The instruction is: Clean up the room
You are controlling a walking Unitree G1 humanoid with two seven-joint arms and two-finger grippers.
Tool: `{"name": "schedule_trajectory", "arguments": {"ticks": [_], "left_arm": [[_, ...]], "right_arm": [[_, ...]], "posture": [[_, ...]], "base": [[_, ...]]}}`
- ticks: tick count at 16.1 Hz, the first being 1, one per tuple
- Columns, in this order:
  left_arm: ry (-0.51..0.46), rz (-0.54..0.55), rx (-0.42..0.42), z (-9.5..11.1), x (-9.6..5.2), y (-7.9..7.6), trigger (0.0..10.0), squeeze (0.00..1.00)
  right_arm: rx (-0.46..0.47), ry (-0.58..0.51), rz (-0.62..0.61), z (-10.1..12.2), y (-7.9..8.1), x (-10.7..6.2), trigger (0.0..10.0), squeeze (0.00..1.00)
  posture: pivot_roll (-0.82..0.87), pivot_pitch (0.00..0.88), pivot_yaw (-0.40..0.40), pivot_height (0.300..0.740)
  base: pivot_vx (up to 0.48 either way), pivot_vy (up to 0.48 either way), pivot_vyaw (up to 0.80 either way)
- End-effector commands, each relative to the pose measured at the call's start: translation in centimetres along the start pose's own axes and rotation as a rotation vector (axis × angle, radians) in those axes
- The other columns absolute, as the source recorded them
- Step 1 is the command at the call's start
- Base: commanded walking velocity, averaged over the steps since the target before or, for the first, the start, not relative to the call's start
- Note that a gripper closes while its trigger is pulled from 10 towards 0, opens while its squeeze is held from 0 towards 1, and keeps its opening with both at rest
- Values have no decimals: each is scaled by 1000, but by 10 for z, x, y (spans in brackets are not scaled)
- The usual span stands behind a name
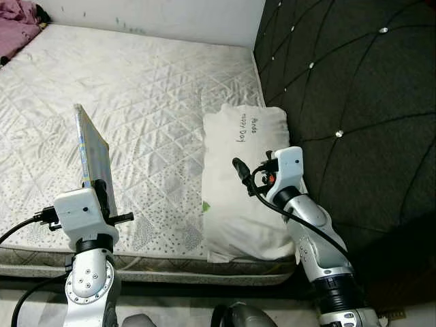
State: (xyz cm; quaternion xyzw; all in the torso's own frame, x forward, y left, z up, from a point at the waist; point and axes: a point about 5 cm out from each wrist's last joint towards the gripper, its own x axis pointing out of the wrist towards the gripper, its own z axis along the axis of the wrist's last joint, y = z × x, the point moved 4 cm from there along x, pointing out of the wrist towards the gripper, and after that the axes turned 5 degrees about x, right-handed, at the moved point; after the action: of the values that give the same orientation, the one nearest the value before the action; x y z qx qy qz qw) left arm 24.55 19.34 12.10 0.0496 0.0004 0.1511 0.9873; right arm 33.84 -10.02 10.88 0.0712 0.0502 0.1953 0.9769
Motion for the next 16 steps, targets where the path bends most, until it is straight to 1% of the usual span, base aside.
{"name": "schedule_trajectory", "arguments": {"ticks": [1, 4, 6, 12, 16], "left_arm": [[-42, 5, -13, 12, 1, 0, 10000, 0], [-42, 10, -17, 12, 2, -1, 10000, 0], [-43, 17, -21, 12, 4, 0, 10000, 0], [-50, 13, -31, 13, 5, -2, 10000, 0], [-45, 22, -35, 10, 4, 0, 10000, 0]], "right_arm": [[-4, -3, 5, 3, -1, -2, 10000, 0], [-6, 5, 4, 3, -2, -1, 10000, 0], [-9, 14, 11, 1, -2, 0, 10000, 0], [-17, 33, 12, -2, -3, 1, 10000, 0], [-25, 42, 22, -4, -1, 2, 10000, 0]], "posture": [[-21, 104, -106, 676], [-26, 101, -113, 641], [-24, 93, -116, 606], [-21, 81, -123, 606], [-16, 74, -128, 606]], "base": [[0, 0, 0], [0, 0, 0], [0, 0, 0], [0, 0, 0], [0, 0, 0]]}}
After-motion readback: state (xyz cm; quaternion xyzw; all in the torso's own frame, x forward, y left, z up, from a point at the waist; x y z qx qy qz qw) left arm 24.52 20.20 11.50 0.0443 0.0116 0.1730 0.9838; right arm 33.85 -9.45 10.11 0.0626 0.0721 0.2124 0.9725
